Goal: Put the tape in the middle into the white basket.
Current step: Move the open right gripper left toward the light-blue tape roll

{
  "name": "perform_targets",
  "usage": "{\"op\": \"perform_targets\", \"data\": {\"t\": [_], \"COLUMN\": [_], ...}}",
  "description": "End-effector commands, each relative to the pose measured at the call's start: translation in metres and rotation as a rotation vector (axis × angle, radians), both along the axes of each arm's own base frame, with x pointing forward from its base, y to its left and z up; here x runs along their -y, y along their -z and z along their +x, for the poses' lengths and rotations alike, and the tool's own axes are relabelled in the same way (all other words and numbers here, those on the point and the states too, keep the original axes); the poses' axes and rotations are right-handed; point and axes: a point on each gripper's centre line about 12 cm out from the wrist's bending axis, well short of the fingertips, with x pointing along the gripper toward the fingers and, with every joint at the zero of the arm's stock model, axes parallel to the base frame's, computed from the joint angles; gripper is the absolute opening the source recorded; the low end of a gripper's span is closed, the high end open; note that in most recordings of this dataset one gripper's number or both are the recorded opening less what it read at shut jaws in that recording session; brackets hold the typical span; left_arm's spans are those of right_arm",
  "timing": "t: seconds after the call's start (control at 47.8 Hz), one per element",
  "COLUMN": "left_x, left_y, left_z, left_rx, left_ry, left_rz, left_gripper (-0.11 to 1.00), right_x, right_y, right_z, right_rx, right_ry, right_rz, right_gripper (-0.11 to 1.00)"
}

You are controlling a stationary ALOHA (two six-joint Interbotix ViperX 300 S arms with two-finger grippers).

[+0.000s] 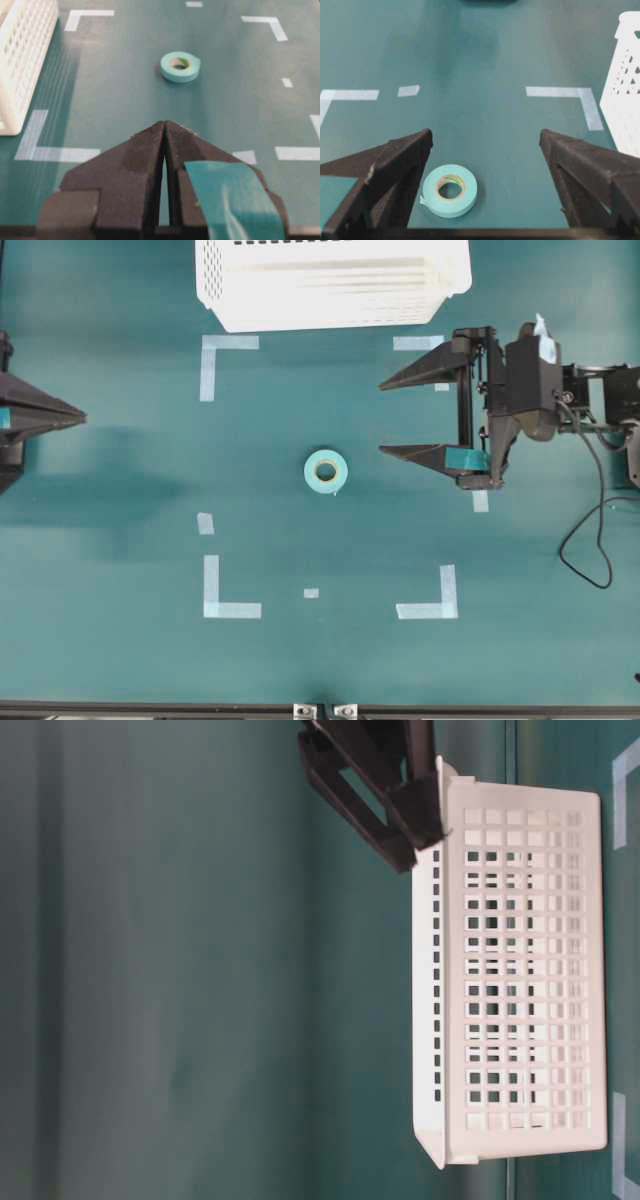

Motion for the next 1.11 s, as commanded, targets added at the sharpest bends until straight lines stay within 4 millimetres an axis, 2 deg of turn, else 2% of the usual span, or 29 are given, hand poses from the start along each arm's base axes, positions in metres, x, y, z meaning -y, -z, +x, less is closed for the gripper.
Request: {"op": "perform_targets", "data": {"t": [0.0, 0.419, 1.089], "left_x": [-0.002, -0.004, -0.004], "left_y": [-0.003, 0.005, 0.004], "left_z": [0.001, 0.000, 0.001], "left_rx": [0.015, 0.017, 0.020], "left_ry": [-0.015, -0.031, -0.032], "left_rz": [0.003, 0.004, 0.002], "left_gripper": [-0.11, -0.11, -0.11], "right_x": [-0.001, -0.004, -0.008], "right_y": [-0.007, 0.010, 0.039], "right_z": [0.006, 0.017, 0.041], "right_rx": [0.023, -0.028, -0.114], "right_ry": [-0.002, 0.003, 0.002], "right_rz": [0.003, 0.059, 0.073], "right_gripper": [0.99, 0.99, 0.99]}}
